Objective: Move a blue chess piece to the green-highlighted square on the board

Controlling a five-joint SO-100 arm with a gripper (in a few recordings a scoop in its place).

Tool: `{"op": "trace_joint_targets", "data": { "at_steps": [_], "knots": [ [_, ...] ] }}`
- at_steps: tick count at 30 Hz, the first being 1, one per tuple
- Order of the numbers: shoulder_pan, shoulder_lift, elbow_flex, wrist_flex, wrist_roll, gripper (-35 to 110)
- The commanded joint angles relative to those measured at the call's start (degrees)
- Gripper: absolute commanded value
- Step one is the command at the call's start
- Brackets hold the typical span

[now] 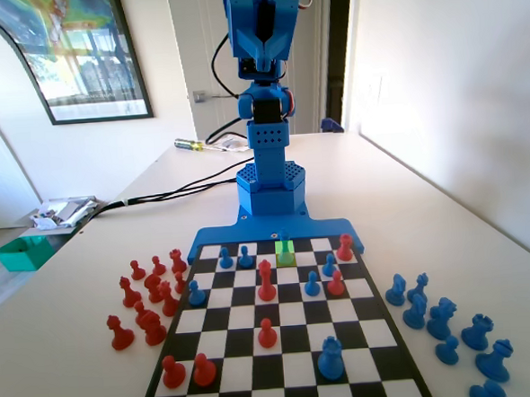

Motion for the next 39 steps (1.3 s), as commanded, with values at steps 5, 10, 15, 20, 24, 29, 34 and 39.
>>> {"op": "trace_joint_targets", "data": {
  "at_steps": [5, 10, 15, 20, 24, 29, 34, 39],
  "knots": [
    [0.0, 0.2, 0.4, -1.1, -0.6, 1],
    [0.2, 0.2, 0.4, -1.1, -0.6, 5],
    [-0.2, 0.1, 0.4, -1.1, -0.6, 6],
    [0.5, -5.1, 0.2, 0.2, -0.9, 8],
    [-0.7, -7.8, -1.0, 0.5, -7.5, 1],
    [-1.5, -12.3, -6.7, 2.2, -12.0, 1],
    [-2.7, -25.0, -22.3, 12.2, -19.1, 1],
    [-2.5, -34.7, -30.1, 14.8, -28.1, 1]
  ]
}}
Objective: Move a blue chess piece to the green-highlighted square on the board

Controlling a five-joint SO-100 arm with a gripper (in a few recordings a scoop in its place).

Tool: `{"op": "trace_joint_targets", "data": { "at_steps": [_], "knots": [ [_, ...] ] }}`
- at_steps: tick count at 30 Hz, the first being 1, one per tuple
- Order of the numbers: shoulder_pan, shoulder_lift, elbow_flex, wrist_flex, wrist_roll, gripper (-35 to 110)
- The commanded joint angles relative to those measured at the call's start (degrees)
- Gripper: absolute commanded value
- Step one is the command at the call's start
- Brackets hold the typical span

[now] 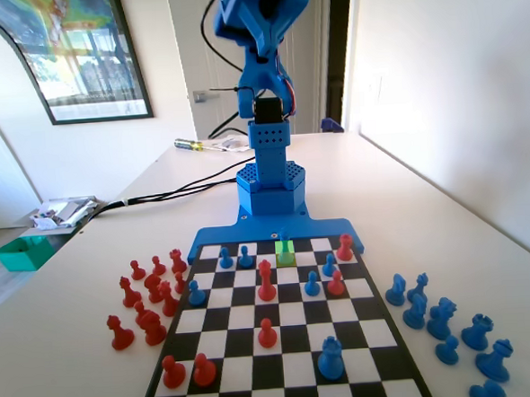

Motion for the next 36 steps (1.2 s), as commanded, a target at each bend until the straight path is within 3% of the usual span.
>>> {"op": "trace_joint_targets", "data": {
  "at_steps": [1, 13, 23, 36],
  "knots": [
    [-0.5, -7.3, -7.1, 0.9, -7.9, 1],
    [3.9, -20.7, 2.5, -11.2, -39.7, 1],
    [0.8, -31.2, 12.0, -15.6, -43.3, 10],
    [-0.9, -31.1, 29.3, -33.0, -44.8, 15]
  ]
}}
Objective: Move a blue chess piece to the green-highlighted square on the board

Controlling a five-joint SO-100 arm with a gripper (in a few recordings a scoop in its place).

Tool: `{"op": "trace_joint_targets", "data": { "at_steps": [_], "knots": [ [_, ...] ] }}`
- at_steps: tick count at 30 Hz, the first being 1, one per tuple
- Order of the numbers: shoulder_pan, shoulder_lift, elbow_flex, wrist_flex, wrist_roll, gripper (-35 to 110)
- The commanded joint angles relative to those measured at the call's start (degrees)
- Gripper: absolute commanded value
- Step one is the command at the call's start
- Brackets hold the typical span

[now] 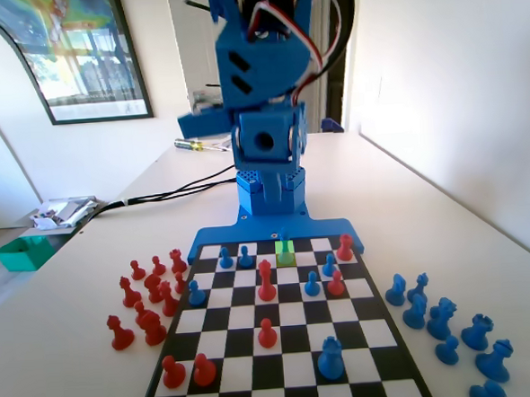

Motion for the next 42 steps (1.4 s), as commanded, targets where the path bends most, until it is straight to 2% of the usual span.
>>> {"op": "trace_joint_targets", "data": {
  "at_steps": [1, 17, 42],
  "knots": [
    [-1.1, 0.9, 3.4, -4.8, -0.8, 15],
    [-5.4, -1.8, 11.0, -13.7, 1.0, 15],
    [-3.1, -8.9, 17.1, -27.7, -1.8, 13]
  ]
}}
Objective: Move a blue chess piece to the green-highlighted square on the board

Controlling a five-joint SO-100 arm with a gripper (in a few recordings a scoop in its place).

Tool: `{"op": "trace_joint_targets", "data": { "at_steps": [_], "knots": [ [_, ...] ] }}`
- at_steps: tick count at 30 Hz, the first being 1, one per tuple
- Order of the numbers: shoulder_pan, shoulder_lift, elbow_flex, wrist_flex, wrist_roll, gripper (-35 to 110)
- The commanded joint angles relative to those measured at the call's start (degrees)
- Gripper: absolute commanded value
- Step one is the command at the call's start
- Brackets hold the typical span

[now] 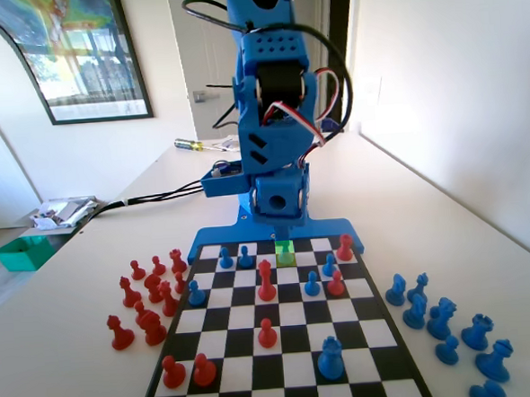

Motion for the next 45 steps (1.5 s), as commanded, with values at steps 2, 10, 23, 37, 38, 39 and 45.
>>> {"op": "trace_joint_targets", "data": {
  "at_steps": [2, 10, 23, 37, 38, 39, 45],
  "knots": [
    [-0.6, 0.3, 0.4, -1.0, -1.6, 12],
    [-0.6, 0.1, 1.5, -2.2, -1.7, 8],
    [-0.4, 0.3, 2.4, -4.7, -1.8, 1],
    [-1.6, 6.2, -3.7, 8.6, 0.5, 1],
    [-1.9, 6.8, -2.4, 7.6, 0.5, 1],
    [-2.2, 7.4, -1.0, 6.6, 0.5, 1],
    [-4.1, 10.8, 5.5, 3.4, 1.0, 1]
  ]
}}
